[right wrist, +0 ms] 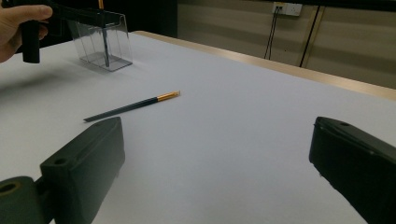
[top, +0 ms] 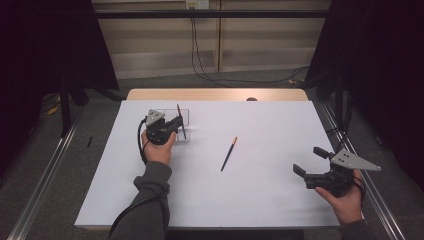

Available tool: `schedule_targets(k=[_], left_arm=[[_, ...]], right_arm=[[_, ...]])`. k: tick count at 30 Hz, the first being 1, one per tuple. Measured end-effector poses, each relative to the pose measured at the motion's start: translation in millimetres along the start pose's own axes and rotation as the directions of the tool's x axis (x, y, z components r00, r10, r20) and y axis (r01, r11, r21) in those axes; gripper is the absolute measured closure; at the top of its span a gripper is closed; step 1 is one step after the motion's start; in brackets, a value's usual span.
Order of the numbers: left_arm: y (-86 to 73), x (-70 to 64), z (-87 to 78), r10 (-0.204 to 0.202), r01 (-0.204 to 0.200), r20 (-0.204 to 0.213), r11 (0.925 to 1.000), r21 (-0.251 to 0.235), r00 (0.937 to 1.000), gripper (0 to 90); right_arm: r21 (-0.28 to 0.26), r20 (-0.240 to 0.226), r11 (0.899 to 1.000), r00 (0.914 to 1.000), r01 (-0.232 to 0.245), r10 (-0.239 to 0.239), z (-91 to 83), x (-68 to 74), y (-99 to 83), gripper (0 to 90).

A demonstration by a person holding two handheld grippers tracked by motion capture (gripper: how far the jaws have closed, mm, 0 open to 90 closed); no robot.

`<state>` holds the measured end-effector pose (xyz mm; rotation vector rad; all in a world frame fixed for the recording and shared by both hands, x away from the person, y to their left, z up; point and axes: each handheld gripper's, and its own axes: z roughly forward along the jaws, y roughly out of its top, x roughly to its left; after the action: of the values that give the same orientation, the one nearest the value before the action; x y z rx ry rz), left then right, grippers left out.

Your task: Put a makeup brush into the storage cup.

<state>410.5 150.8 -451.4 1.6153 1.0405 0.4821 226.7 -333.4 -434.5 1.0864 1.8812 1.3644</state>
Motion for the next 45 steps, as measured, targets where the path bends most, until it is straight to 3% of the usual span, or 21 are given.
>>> schedule_targets(k=[20,30,45], left_arm=[[0.5,-2.9,3.6,0.005,-0.006,0.018,0.9999,0.013,0.9998,82.2],[3.1,-3.5,1.7,0.045,-0.046,0.023,0.9989,0.011,0.9987,75.1],[5.1,-5.1,-5.5,0.060,-0.059,0.044,0.9982,-0.014,0.9972,57.6]], right_arm=[[-0.002,-0.002,1.000,1.0000,0.001,-0.001,-0.3,-0.4,0.1,3.0],[0.000,-0.002,1.000,1.0000,-0.002,0.002,-0.4,0.3,0.2,3.0],[-0.004,-0.002,1.000,1.0000,0.004,-0.004,0.0,0.9,0.3,3.0]])
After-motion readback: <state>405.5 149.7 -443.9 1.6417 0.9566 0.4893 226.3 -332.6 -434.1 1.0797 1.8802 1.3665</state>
